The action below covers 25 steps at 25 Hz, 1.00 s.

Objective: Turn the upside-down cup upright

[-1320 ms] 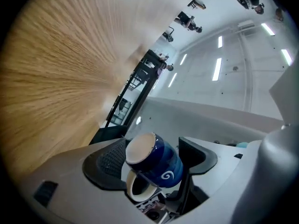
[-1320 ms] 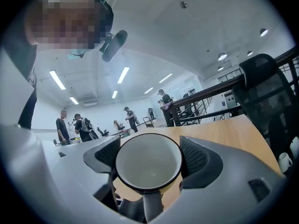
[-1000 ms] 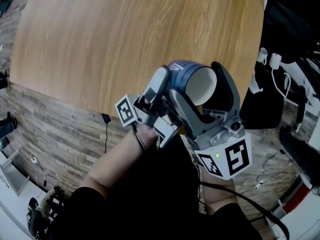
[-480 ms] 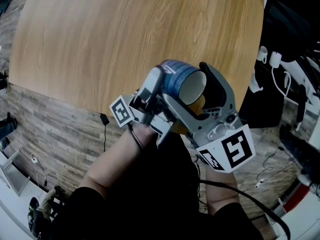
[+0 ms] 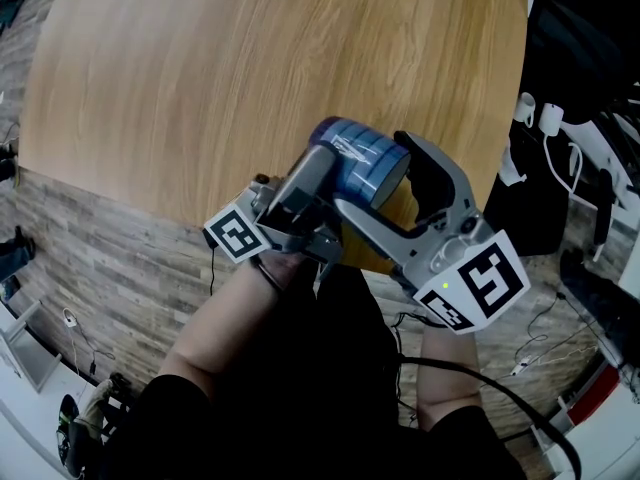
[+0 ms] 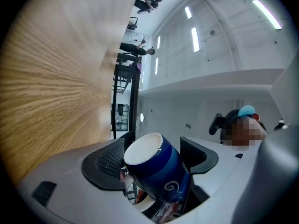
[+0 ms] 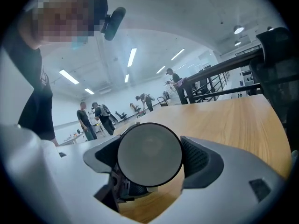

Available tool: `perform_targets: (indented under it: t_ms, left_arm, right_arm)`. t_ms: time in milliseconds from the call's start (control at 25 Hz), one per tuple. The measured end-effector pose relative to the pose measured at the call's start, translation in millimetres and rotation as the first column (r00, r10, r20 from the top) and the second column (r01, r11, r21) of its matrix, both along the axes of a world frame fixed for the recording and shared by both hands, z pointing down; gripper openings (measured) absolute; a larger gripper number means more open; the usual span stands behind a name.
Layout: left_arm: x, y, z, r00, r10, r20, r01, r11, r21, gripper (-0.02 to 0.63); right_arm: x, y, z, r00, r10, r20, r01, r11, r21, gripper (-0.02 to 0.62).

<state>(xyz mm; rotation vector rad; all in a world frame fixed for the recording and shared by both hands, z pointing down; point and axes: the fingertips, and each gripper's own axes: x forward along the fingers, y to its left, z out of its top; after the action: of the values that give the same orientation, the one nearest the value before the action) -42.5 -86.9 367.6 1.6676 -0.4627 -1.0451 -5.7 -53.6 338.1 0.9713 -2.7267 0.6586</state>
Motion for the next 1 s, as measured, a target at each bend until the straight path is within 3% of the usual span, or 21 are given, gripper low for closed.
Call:
perform_targets:
  t_ms: [200,560,1000]
  left_arm:
    - [-1,0,3,0.993,-0.008,0.114,0.003,0.999,0.051,0.377]
    - [1,4,6,0.979,-0.016,0.203,-0.005,0.995,0.104,0.376]
    - [1,5,-1,0.931,-0.032,0.363,-0.047,0.977,0.207,0.377]
  right_arm:
    - [1,1,7,0.999,-0.035,0.023,0.036,0.999,-0.013,0.345]
    - [3,8,20,0.997,-0.066,0.047,0.068,0.997,-0.047,0.344]
    - [1,14,33,0.997,-0.044,0.056,0.049,0.995,-0.085,0.344]
